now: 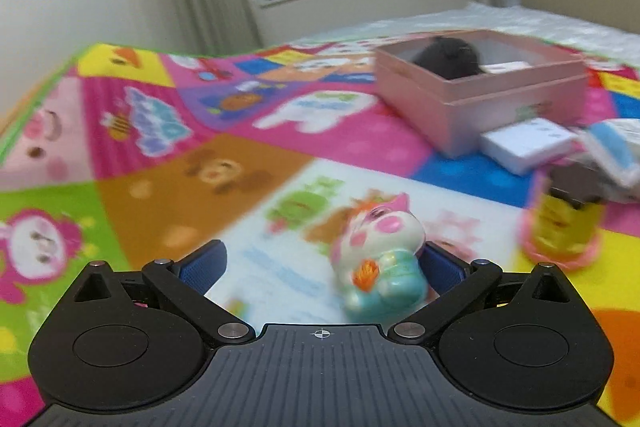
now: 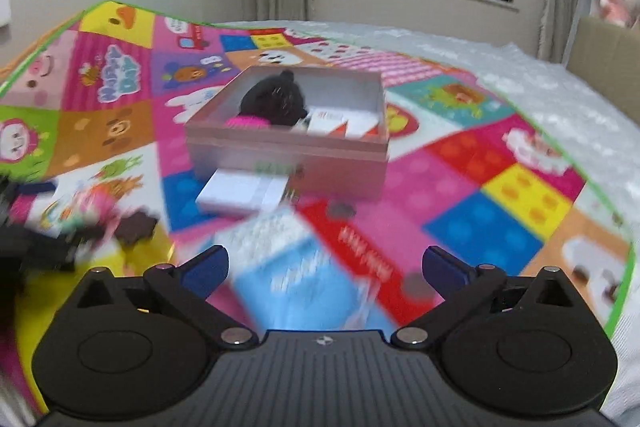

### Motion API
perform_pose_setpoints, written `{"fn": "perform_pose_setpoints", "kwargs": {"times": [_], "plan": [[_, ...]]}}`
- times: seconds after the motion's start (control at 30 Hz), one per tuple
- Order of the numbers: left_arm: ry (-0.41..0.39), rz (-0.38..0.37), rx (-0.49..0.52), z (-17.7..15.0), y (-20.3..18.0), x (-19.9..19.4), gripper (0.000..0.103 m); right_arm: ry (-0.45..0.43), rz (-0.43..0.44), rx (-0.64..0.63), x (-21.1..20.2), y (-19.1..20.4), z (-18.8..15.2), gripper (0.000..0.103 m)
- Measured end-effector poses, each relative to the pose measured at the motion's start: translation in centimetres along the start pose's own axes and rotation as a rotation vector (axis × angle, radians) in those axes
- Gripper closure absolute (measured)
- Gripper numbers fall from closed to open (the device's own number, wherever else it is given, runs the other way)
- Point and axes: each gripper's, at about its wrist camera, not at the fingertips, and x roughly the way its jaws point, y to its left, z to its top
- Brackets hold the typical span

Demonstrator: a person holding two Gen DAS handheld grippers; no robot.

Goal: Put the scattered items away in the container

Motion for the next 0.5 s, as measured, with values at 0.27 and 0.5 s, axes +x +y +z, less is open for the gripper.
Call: {"fn": "perform_pose_setpoints", "kwargs": {"times": [0.27, 0.5], "plan": [[-0.042, -0.070, -0.121, 1.8, 1.2, -3.2, 0.000, -0.028, -0.174, -0.101, 1.1, 0.5, -3.5, 0.000], [-0.050, -0.366, -0.099, 1.6, -2.5, -4.7, 0.000, -0.002, -0.131, 0.060, 2.1, -0.4, -4.8, 0.000]]}}
